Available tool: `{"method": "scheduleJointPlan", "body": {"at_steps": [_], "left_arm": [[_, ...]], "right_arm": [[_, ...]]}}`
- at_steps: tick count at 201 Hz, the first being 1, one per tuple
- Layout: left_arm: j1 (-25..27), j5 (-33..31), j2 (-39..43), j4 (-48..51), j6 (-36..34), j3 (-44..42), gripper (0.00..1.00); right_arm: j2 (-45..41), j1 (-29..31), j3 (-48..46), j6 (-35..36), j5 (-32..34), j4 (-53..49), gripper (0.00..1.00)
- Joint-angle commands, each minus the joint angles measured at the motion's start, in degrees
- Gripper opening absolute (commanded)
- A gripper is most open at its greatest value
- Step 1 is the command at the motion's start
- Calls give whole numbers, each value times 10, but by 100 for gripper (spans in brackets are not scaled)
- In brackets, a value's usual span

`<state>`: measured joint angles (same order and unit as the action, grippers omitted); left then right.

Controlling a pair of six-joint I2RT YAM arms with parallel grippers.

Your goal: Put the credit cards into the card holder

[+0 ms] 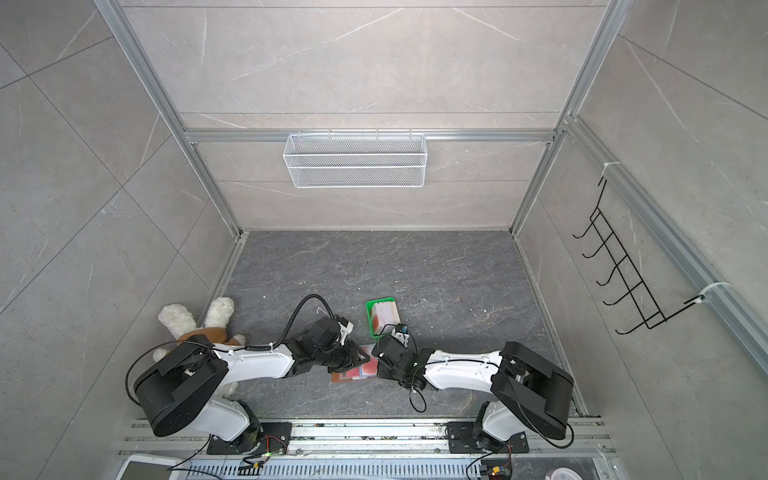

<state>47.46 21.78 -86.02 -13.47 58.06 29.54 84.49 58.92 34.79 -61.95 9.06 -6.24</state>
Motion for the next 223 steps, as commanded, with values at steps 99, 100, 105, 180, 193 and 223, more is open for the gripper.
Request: {"method": "scheduleJointPlan", "body": {"at_steps": [99,100,105,180,193,223], "left_arm": [[21,-69,91,95,21,-3,31],[22,-69,90,95,21,-3,30],[22,-70,90,96,22,-2,29],[41,-94,48,110,17,37,17],[44,-102,41,122,12,49,16],[53,-117,27,149,5,66,13]], "right_arm": [[-112,1,-53,51,-33,-5,14],[-112,1,-53,51,-34,-4,14],[-112,1,-54,52,-37,1,14],[-112,-21,-64,71,-94,54,22],[-113,-32,-72,73,-109,64,22],[-117,-57,-85,78,-138,79,23]]}}
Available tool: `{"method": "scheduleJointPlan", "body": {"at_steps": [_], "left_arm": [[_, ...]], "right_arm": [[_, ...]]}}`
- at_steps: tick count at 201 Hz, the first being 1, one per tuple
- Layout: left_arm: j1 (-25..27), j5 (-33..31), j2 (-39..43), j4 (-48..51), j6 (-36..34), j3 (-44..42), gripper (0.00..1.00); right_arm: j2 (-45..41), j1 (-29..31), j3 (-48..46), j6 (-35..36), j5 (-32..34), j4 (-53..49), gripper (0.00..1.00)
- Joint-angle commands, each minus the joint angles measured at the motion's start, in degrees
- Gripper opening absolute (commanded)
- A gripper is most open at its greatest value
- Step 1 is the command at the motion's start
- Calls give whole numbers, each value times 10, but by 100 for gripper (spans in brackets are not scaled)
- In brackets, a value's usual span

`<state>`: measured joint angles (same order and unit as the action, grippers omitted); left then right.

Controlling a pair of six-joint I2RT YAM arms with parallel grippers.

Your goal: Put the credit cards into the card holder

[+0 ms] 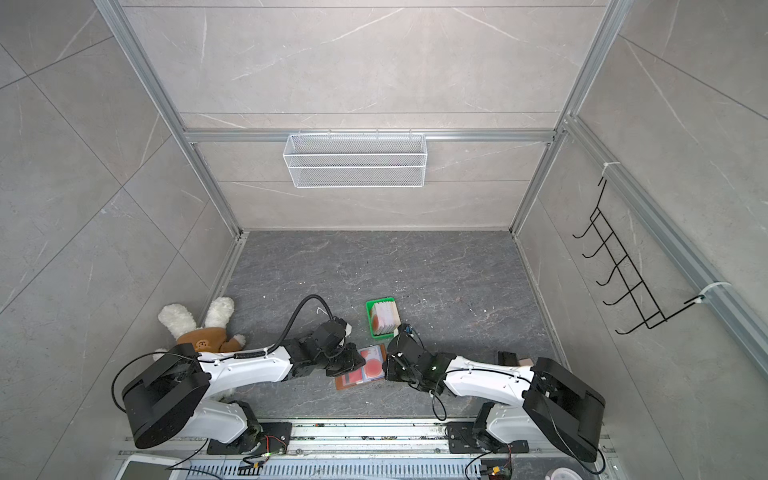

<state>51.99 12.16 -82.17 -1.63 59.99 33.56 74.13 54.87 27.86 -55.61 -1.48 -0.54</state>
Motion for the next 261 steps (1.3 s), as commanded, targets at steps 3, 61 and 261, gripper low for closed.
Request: {"method": "scheduleJointPlan", "body": {"at_steps": [3,61,261], "left_arm": [[7,-22,-13,32,-14,27,13],[21,-46,-29,76,-18,49,11],[29,-51,-29,95,-20,63,7]], "right_arm": [[-14,-19,-17,15,-35,24,23],[-18,-42,-20,24,-57,27,24],[13,-51,-4,41,-75,34,28]]}}
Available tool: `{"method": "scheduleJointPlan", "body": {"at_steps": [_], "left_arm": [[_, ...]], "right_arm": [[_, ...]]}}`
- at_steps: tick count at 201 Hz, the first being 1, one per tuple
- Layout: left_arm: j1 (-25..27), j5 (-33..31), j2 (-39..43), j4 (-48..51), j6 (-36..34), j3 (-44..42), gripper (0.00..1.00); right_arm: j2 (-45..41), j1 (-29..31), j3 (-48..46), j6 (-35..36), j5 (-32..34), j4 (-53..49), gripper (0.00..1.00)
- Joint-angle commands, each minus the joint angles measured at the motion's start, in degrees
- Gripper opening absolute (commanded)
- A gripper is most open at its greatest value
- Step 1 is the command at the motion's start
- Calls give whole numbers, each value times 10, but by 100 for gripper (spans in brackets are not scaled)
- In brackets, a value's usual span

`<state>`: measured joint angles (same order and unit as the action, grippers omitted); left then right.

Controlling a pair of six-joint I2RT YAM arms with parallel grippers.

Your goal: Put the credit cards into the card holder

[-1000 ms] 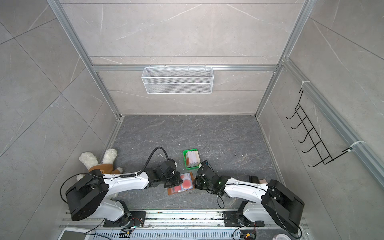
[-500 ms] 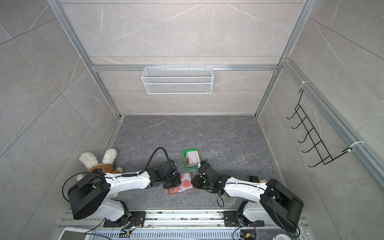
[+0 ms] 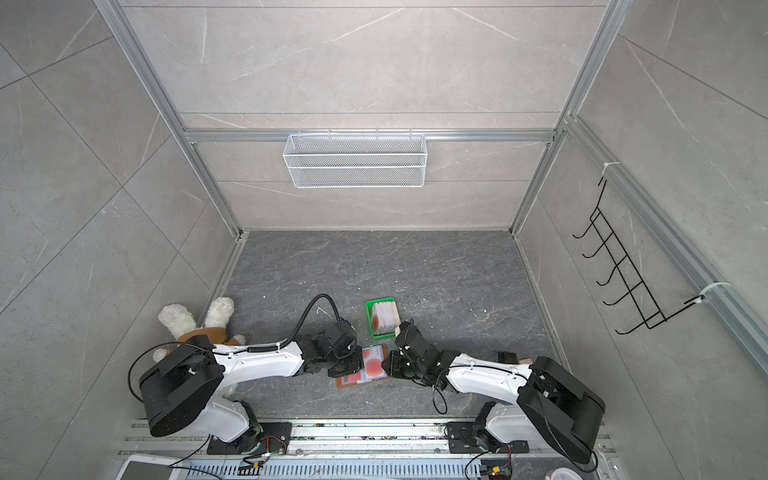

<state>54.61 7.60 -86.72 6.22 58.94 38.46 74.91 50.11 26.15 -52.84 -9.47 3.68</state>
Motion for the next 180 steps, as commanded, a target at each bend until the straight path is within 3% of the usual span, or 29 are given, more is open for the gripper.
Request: {"method": "scheduleJointPlan", "body": {"at_steps": [1,42,108,180], "left_arm": [[4,-6,17,17,-9,14,7],[4,6,48,9,-13,17,8],[4,8,12,10,-15,27,15],[4,8,-14,6,-12,29,12]], "right_arm": [[5,-4,13,13,4,-9,28],[4,-4,10,15,5,-7,29],[-4,-3,8,14,5,-8,30],[-5,-3,6,15,-1,1,33]]}}
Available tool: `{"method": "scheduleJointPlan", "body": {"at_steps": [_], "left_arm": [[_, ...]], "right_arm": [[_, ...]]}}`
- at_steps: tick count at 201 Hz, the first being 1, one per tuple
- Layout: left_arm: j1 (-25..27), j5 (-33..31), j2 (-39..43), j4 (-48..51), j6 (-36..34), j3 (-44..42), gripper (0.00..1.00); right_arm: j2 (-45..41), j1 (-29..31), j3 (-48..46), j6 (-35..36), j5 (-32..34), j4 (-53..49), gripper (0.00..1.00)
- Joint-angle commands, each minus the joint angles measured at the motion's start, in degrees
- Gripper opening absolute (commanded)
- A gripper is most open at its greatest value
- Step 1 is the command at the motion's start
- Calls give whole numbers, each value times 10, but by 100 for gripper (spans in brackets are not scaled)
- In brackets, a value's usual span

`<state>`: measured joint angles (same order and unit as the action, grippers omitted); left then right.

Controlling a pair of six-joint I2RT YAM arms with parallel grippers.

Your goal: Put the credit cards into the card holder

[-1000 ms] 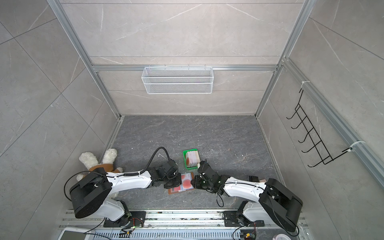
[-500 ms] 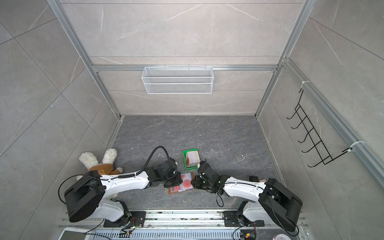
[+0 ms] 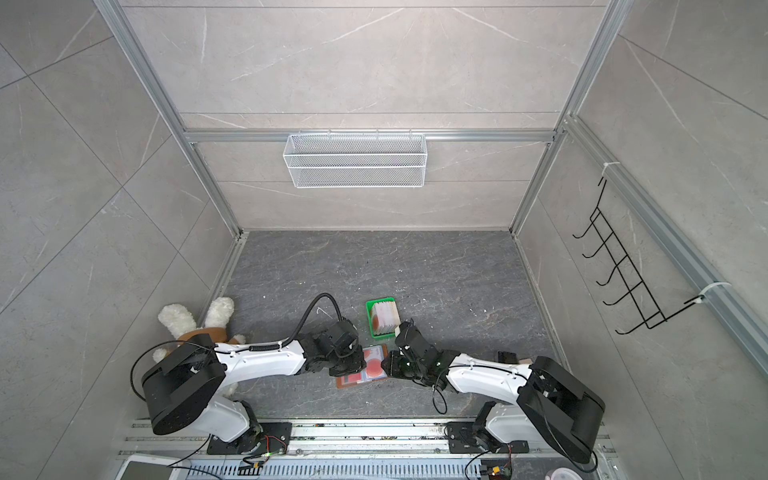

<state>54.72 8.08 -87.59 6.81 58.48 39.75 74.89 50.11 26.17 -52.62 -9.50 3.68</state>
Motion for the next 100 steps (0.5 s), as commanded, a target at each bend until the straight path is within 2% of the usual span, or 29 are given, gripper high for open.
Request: {"method": "scheduleJointPlan", "body": {"at_steps": [1,40,100], "left_arm": [[3,4,-5,1,-8,16,12],[3,3,-7,3,-4,11,9],[4,-1,-3,7,-1,3,3]], "right_arm": [[-5,-3,6,13,-1,1,33],[3,-3,5,11,-10,17,37],[21,-4,9,14,-24,33,37]]}}
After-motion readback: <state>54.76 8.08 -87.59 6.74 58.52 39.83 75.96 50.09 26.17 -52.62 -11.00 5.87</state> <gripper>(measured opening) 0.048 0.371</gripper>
